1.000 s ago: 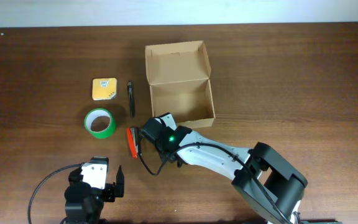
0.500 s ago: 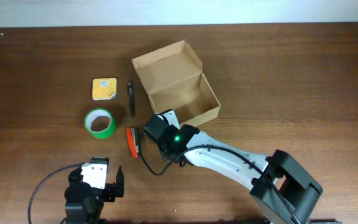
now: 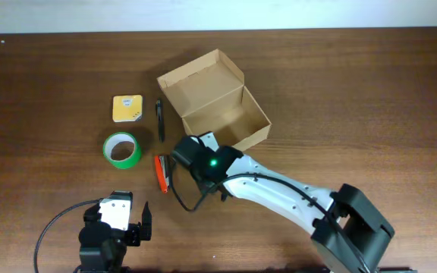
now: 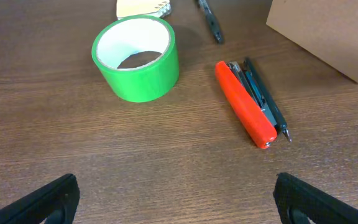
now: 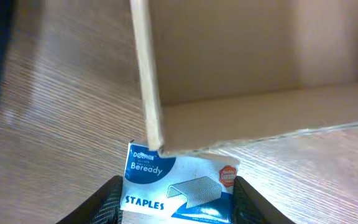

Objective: Pack container
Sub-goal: 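Lift the staples box and lower it into the cardboard box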

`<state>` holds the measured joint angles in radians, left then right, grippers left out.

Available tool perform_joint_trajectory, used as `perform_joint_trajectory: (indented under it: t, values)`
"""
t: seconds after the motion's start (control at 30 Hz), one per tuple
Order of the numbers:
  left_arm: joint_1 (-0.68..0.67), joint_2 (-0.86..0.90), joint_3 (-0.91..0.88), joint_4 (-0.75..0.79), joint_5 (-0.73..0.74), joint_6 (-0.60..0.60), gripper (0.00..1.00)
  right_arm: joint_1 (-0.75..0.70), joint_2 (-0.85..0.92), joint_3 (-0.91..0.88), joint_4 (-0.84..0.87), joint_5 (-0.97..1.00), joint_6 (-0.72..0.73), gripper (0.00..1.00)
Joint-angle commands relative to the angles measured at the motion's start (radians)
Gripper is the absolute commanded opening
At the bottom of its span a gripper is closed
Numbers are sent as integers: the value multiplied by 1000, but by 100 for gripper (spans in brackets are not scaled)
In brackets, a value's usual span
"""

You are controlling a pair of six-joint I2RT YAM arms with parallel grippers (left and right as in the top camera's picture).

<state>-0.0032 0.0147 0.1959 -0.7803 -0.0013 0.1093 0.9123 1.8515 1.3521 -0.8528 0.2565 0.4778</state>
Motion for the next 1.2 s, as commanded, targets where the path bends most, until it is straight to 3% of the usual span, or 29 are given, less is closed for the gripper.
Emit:
perform_joint_trajectory:
  t: [0.0,0.57,0.83,1.17]
  values:
    - [6,-10,-4,3,-6,13,99,-2,-69,45,-12,44,-17,50]
    - [6,-10,-4,3,-6,13,99,-10,-244,85,24,225,-187,47]
    - [6,-10,-4,3,-6,13,99,-124,-175,85,129,213,-291,46]
    - [6,-10,-4,3,-6,13,99,-285,-36,85,262,4,-415,47]
